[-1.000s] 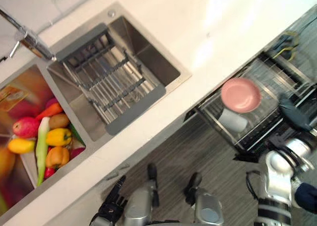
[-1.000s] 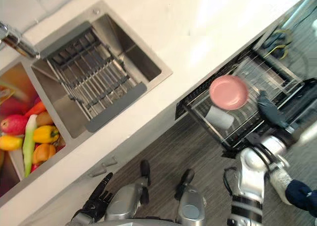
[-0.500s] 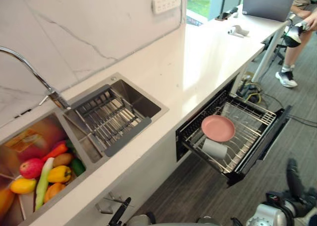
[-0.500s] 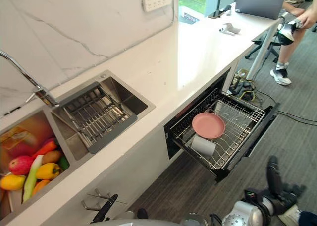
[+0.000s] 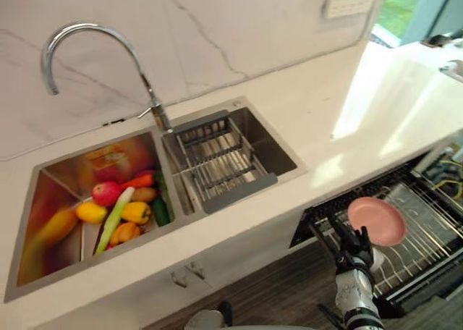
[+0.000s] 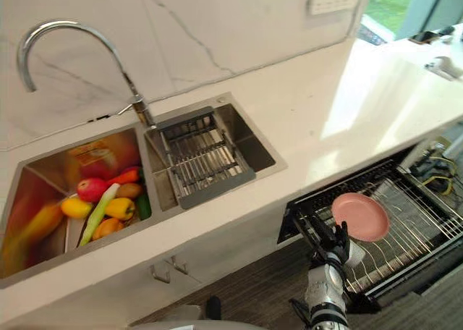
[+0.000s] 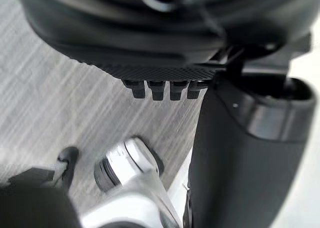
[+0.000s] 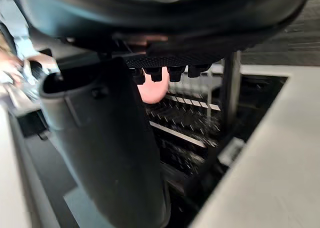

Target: Walk over to the sink, pick up the cup, carry it to the dishwasher, place the cup inside the dishwasher, then close the dishwasher door

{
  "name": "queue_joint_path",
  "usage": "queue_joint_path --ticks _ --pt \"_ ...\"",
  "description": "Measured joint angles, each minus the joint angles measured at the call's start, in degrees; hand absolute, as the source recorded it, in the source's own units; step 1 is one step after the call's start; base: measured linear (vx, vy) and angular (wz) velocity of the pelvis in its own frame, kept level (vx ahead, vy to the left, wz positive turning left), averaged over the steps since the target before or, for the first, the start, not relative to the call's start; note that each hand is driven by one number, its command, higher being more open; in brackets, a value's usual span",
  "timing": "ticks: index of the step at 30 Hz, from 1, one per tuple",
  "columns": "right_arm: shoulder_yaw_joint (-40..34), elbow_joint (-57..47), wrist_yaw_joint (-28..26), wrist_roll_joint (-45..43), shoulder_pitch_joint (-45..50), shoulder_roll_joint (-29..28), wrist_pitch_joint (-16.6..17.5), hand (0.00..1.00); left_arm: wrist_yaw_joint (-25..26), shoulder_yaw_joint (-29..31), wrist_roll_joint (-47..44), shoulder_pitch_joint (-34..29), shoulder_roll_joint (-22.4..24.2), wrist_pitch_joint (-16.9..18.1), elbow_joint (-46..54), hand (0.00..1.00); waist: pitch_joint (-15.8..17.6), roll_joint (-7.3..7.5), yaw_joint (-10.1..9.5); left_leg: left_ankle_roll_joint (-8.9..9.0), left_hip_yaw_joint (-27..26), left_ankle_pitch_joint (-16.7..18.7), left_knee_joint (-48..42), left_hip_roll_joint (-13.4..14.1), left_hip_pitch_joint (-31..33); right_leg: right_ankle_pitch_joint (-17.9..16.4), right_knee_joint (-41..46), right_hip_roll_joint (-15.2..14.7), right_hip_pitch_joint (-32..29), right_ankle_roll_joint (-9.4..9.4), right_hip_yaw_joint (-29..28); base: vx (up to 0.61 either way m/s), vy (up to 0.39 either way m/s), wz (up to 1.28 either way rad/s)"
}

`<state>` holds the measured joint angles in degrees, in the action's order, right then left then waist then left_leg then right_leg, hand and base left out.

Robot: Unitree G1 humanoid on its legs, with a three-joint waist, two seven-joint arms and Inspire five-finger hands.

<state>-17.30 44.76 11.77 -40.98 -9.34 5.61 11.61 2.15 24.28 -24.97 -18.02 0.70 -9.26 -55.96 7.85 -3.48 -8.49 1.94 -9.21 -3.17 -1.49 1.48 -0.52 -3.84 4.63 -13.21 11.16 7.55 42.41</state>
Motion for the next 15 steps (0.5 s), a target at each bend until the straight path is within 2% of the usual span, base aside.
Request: queue_joint_path --ticks 2,3,6,8,11,15 --pt "0.5 -0.4 4.6 0.8 -0.1 0.9 0.8 1.0 -0.3 -0.1 0.2 0.1 -0.2 0.2 0.0 1.0 0.5 0.32 0.29 0.0 0.4 0.0 0.1 -0.3 0.0 0.5 -0.4 -0.1 0.1 0.21 0.1 -0.02 0.047 0.06" --pt "-0.4 -1.5 9.5 2.3 -0.9 1.1 1.0 1.0 -0.7 -0.5 0.1 0.4 -0.4 0.3 0.1 1.0 0.9 -0.14 0.61 -0.01 0.4 -0.1 0.3 -0.4 0.2 0.9 -0.8 -0.1 0.1 0.23 0.1 -0.05 0.052 0.01" --pt "-4.3 -7.8 20.1 8.0 -1.5 1.9 1.1 1.0 -1.3 -1.9 0.0 0.7 -1.1 0.1 0.3 1.0 1.5 -0.09 1.5 -0.75 0.4 -0.9 1.5 -0.7 0.5 1.9 -2.0 0.2 -0.4 0.17 0.0 -0.07 0.064 0.02" --pt "-7.2 -11.1 24.2 13.4 -1.5 3.8 0.8 1.0 -1.3 -2.0 -0.3 0.8 -1.4 -0.4 0.4 1.0 1.7 0.01 1.62 -0.83 -0.2 -0.9 1.5 -0.7 0.4 2.2 -2.1 0.1 -0.7 0.17 -0.4 -0.04 0.048 -0.09" --pt "-12.6 -19.0 26.8 19.9 -0.6 8.7 -1.5 1.0 -1.5 -1.9 -0.8 0.7 -2.0 -1.3 0.4 1.0 1.9 0.32 2.4 -0.93 -2.0 -0.9 1.8 -0.3 0.6 2.9 -3.0 0.6 -1.8 -0.16 -2.2 -0.02 0.026 -0.28" --pt "-21.0 -24.4 25.6 20.9 3.5 14.5 -2.3 1.0 -1.6 -1.4 -0.8 0.8 -2.5 -2.5 0.8 1.0 2.2 0.89 4.31 -1.24 -5.8 -0.3 1.8 0.8 -0.1 3.2 -3.5 1.4 -3.2 -0.64 -6.1 0.03 -0.019 -0.5"
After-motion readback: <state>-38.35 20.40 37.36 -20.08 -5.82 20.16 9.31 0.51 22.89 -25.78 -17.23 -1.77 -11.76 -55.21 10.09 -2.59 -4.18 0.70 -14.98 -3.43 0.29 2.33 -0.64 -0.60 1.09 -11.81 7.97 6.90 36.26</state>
